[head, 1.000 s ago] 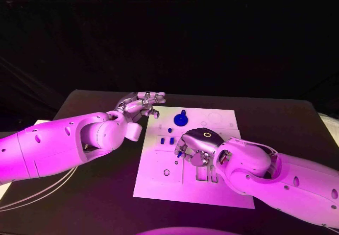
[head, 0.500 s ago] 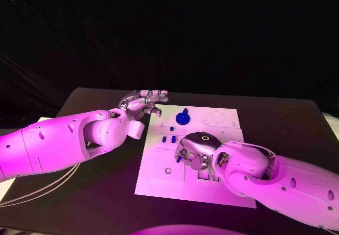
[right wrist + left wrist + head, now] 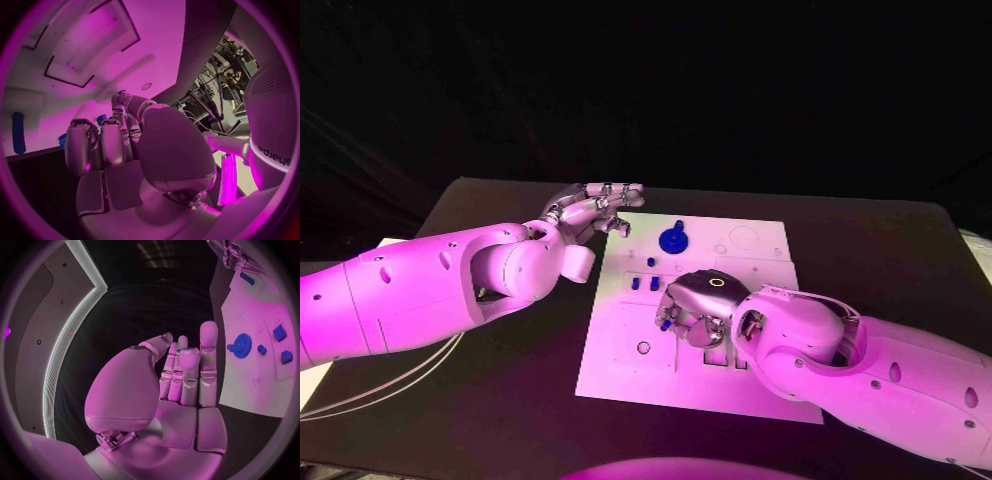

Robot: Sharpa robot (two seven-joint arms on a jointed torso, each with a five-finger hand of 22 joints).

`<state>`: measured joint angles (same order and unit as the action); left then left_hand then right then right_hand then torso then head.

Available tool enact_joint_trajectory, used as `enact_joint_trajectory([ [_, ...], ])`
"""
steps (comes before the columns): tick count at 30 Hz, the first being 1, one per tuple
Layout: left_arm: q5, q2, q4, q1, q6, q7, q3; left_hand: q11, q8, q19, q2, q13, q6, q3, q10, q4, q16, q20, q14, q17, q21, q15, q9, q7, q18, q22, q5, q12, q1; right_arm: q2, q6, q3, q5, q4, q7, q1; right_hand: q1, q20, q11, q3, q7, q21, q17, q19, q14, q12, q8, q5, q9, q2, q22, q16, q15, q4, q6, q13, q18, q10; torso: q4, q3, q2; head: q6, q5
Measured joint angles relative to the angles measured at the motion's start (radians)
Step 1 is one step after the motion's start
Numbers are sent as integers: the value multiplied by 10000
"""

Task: Assemble the parts on the task board

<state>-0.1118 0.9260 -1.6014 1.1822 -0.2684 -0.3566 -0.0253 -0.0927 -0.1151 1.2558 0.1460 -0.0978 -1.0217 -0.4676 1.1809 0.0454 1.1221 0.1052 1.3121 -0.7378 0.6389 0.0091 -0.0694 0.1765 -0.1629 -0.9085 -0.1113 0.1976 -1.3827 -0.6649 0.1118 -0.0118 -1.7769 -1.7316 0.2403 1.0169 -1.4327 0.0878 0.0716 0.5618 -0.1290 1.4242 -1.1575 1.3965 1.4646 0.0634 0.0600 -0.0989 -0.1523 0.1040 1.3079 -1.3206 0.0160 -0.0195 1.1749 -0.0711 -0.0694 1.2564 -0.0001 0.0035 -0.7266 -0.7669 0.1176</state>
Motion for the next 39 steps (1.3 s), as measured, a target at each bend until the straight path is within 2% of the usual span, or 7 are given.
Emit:
enact_joint_trajectory([
  [8,0,7,-3,0,1,14,-1,-44,0,0,0,1,0,42,-44,-43,0,0,1,12,-53,0,3,0,0,11,0,0,0,138,-165,71,-285,17,210,0,258,59,-11,-138,-73,0,62,-59,4,15,23,-19,-13,44,-1,0,-4,54,-89,23,1,-30,-3,0,0,-1,1],
  [15,-1,16,-10,0,5,34,-1,-53,0,0,0,1,0,42,-54,-42,0,0,1,36,-54,0,8,0,0,13,0,0,0,189,-197,96,-400,51,296,12,751,233,170,-383,-218,-128,204,-233,18,34,42,-212,198,149,-2,1,-198,202,-937,63,2,-1019,-3,-6,0,5,-17],
  [21,-1,27,-13,0,9,62,-1,-53,0,0,0,1,0,42,-53,-42,0,0,0,36,-54,0,8,0,0,13,0,0,0,181,-152,112,-430,48,303,16,693,414,392,-582,-262,-504,631,-596,4,-5,32,-212,458,278,-407,290,-396,115,-1712,113,0,-2118,-3,-1,5,2,-26],
  [27,-2,31,-14,0,19,99,-1,-53,0,0,0,1,37,42,-54,-42,0,0,1,54,-54,0,8,36,0,39,0,0,0,0,-13,142,-432,-81,289,-5,693,429,515,-596,-261,-533,723,-610,4,-24,32,-272,506,278,-478,310,-396,100,-1802,119,0,-2344,-3,3,6,18,-52],
  [29,-2,35,-14,0,23,112,-1,-53,0,0,0,1,37,42,-54,-42,0,0,1,54,-54,0,8,36,0,39,0,0,0,-187,65,143,-435,-194,289,-11,693,429,472,-620,-262,-533,729,-610,3,43,32,-313,506,278,-478,310,-395,76,-1801,92,1,-2301,-2,5,5,29,-59],
  [34,-2,58,-12,0,30,135,-1,-54,0,0,0,1,37,42,-54,-42,0,0,0,53,-54,0,7,36,0,39,0,0,0,-788,267,-1,-436,-683,302,23,693,429,426,-642,-261,-533,757,-610,3,116,32,-325,516,278,-478,310,-395,53,-1724,80,0,-2178,-6,5,5,55,-86],
  [39,-2,81,-13,0,35,152,-1,-53,0,0,0,1,36,42,-54,-42,0,0,0,53,-54,0,7,35,1,38,0,0,0,-1500,363,-145,-436,-1003,397,383,876,364,281,-1057,-76,-590,869,-671,32,110,32,-258,609,461,-551,371,-333,158,-1803,81,1,-2312,-18,-1,8,104,-164],
])
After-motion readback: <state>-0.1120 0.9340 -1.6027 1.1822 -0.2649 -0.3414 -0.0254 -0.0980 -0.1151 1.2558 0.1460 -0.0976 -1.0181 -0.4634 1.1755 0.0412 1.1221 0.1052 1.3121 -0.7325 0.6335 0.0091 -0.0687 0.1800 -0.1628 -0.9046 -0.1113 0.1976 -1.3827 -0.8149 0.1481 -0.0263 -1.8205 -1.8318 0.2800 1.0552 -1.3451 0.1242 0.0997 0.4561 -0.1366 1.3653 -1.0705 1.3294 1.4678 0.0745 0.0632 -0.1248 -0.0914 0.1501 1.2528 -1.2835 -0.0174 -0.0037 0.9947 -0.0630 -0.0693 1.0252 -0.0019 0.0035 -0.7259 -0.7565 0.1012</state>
